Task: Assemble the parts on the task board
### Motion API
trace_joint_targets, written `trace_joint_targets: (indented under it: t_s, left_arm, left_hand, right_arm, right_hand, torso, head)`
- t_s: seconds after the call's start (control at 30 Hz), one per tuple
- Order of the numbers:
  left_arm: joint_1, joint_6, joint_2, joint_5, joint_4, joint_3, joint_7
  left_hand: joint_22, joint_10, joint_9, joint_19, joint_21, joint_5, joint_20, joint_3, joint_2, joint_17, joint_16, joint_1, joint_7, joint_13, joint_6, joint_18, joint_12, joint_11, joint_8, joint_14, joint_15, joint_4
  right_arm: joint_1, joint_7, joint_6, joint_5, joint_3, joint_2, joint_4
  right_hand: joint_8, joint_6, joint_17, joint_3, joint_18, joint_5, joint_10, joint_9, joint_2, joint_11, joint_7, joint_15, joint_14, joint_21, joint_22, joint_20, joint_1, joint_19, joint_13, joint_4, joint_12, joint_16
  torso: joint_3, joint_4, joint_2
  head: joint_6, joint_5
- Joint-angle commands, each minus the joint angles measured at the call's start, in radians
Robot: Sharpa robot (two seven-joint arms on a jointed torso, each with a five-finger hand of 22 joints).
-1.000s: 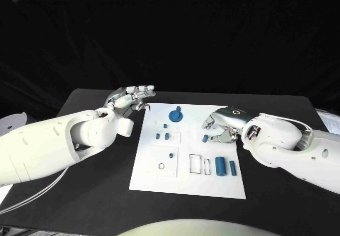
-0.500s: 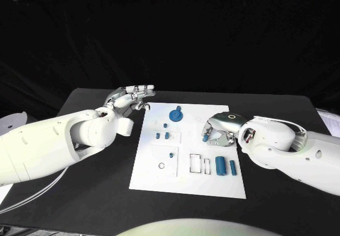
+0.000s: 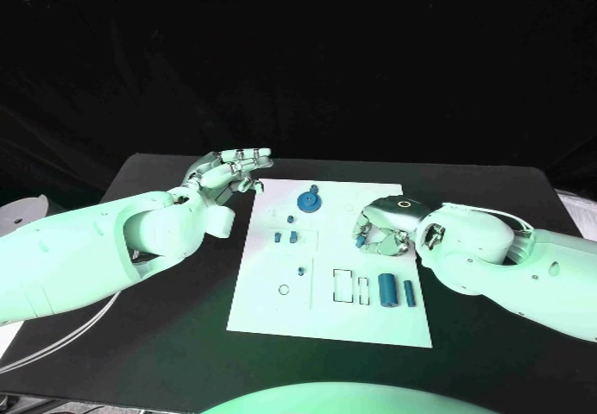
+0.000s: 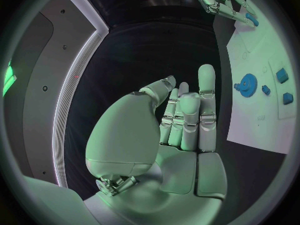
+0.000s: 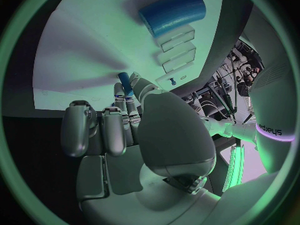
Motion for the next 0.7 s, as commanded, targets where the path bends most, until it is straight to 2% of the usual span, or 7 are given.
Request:
trace_joint_targets:
  t_s: [0.03, 0.17, 0.33, 0.47, 0.7]
  left_arm:
    - [0.000, 0.020, 0.001, 0.001, 0.002, 0.001, 0.004]
    - [0.000, 0.021, 0.001, 0.001, 0.001, 0.001, 0.003]
    - [0.000, 0.022, 0.001, 0.001, 0.001, 0.001, 0.002]
    - [0.000, 0.023, 0.002, 0.001, 0.000, 0.001, 0.001]
    - [0.000, 0.024, 0.004, 0.001, -0.002, 0.000, -0.002]
  left_hand:
    - [0.001, -0.006, 0.001, 0.002, -0.003, -0.005, 0.006, 0.000, 0.008, 0.001, 0.004, -0.001, 0.000, 0.000, -0.004, 0.019, 0.003, -0.001, 0.006, 0.002, 0.006, -0.005]
    - [0.001, -0.006, 0.001, 0.002, -0.003, -0.005, 0.006, 0.000, 0.008, 0.001, 0.004, -0.001, 0.000, 0.000, -0.004, 0.019, 0.003, -0.001, 0.006, 0.002, 0.006, -0.005]
    - [0.001, -0.006, 0.001, 0.002, -0.003, -0.005, 0.006, 0.000, 0.008, 0.001, 0.004, -0.001, 0.000, 0.000, -0.004, 0.019, 0.003, -0.001, 0.006, 0.002, 0.006, -0.005]
    - [0.001, -0.006, 0.001, 0.002, -0.003, -0.005, 0.006, 0.000, 0.008, 0.001, 0.004, -0.001, 0.000, 0.000, -0.004, 0.019, 0.003, -0.001, 0.006, 0.002, 0.006, -0.005]
    - [0.001, -0.007, 0.001, 0.002, -0.003, -0.005, 0.006, 0.000, 0.008, -0.001, 0.004, 0.000, 0.000, 0.000, -0.005, 0.019, 0.005, -0.001, 0.007, 0.001, 0.006, -0.006]
  right_arm:
    - [-0.002, 0.003, 0.004, -0.012, 0.000, 0.004, 0.000]
    - [-0.002, 0.004, -0.005, -0.015, 0.000, 0.005, -0.001]
    - [-0.003, 0.003, -0.031, -0.027, 0.000, 0.006, 0.001]
    - [-0.003, 0.001, -0.057, -0.040, 0.000, 0.005, 0.003]
    - [-0.003, 0.001, -0.088, -0.046, 0.001, -0.003, 0.023]
  right_hand:
    - [0.005, 0.010, 0.001, 0.010, 0.010, 0.004, 0.013, 0.001, 0.010, -0.002, -0.002, 0.001, 0.057, -0.005, 0.002, -0.003, 0.003, 0.007, 0.000, 0.002, 0.002, -0.002]
    - [0.011, 0.031, 0.002, 0.021, 0.010, 0.004, 0.039, 0.005, 0.015, -0.005, -0.004, -0.001, 0.057, -0.004, 0.003, -0.004, 0.010, 0.008, 0.002, 0.001, 0.006, -0.001]
    - [0.031, 0.087, 0.013, 0.054, 0.008, 0.003, 0.099, 0.019, 0.041, -0.017, -0.012, -0.011, 0.059, 0.004, 0.014, -0.012, 0.034, 0.014, 0.006, -0.012, 0.020, 0.007]
    - [0.037, 0.104, 0.021, 0.071, 0.006, 0.003, 0.124, 0.027, 0.054, -0.023, -0.015, -0.017, 0.060, 0.011, 0.024, -0.018, 0.041, 0.019, 0.006, -0.021, 0.018, 0.013]
    - [0.035, 0.107, 0.025, 0.090, 0.004, 0.003, 0.137, 0.033, 0.054, -0.025, -0.012, -0.020, 0.060, 0.015, 0.030, -0.022, 0.051, 0.022, 0.004, -0.038, 0.010, 0.016]
  torso:
    - [0.0000, 0.0008, 0.000]
    - [-0.0003, 0.0008, -0.001]
    - [-0.0003, -0.0001, 0.000]
    - [-0.0004, 0.0002, -0.001]
    - [-0.0001, 0.0013, -0.001]
  head:
    - [-0.001, -0.001]
    - [-0.002, -0.001]
    - [-0.002, -0.001]
    - [-0.002, -0.003]
    - [-0.002, -0.004]
